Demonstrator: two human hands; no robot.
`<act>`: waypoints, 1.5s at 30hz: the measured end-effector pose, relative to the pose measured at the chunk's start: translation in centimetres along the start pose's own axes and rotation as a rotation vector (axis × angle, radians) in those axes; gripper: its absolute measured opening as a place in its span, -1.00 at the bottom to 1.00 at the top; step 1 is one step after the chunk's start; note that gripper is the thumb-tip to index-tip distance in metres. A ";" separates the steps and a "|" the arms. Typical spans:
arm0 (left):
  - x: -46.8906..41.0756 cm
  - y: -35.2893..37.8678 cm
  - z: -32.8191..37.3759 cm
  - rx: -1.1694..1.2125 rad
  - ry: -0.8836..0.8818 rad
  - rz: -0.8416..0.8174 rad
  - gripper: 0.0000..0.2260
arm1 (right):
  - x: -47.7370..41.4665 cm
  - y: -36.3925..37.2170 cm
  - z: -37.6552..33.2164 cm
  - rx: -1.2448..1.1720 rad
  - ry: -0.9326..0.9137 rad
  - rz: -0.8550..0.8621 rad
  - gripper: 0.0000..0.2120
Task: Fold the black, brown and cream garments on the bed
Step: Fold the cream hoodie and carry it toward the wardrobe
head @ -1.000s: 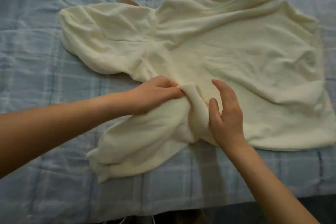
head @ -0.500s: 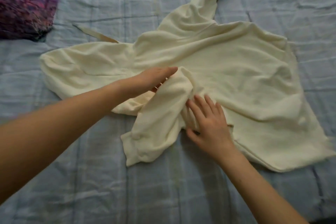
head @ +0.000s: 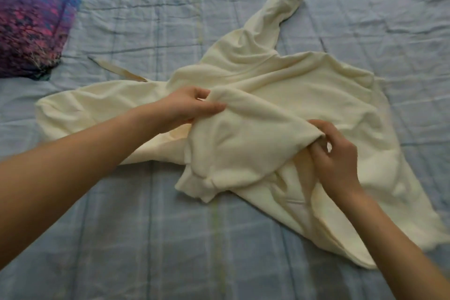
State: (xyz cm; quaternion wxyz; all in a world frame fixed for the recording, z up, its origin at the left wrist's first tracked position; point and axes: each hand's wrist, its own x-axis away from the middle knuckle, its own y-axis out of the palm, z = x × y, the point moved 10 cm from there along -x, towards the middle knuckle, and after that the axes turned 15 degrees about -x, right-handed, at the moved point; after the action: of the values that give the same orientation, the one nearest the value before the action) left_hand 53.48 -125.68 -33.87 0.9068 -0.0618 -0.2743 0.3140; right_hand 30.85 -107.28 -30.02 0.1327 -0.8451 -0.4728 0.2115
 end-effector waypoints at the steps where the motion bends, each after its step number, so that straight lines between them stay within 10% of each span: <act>1: -0.8 0.1 -0.1 0.057 -0.009 0.076 -0.74 | -0.8 -0.7 1.6 0.055 0.051 0.042 -0.69; 5: -2.9 1.3 -2.3 -0.067 -0.219 0.216 -0.80 | -2.1 1.2 5.5 0.271 0.165 -0.092 -0.47; 10: -2.8 2.0 -1.3 -0.323 -0.206 0.118 -0.80 | 1.3 6.4 -0.4 0.485 -0.358 -0.374 -0.24; 15: -2.5 1.8 -0.2 -0.063 -0.223 0.210 -0.78 | 3.7 8.7 -4.5 0.365 -0.631 -0.402 -0.71; 22: -5.9 3.5 2.9 0.898 -0.138 0.050 -0.80 | -6.4 -0.5 1.9 -0.246 0.105 0.260 -0.77; 26: -6.0 2.7 0.3 0.094 -0.217 0.247 -0.83 | -8.2 -2.9 8.6 -0.029 0.583 0.360 -0.51; 34: -2.9 6.5 -2.8 -0.663 -0.115 0.089 -0.45 | 2.6 4.3 5.3 0.396 0.204 -0.171 -0.55; 38: -1.6 5.7 -4.9 -0.623 -0.190 0.119 -0.45 | 5.2 0.2 6.4 0.235 0.399 0.125 -0.40; 45: 4.2 10.3 -7.5 -0.275 -0.182 -0.487 -0.52 | 9.1 -0.1 5.1 -0.163 0.542 -0.134 -0.33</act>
State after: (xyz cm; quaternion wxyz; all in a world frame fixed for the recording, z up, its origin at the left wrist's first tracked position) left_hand 54.73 -114.46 -41.23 0.9103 -0.0879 -0.4013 0.0512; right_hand 32.51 -99.32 -36.50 0.1996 -0.8454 -0.4904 -0.0699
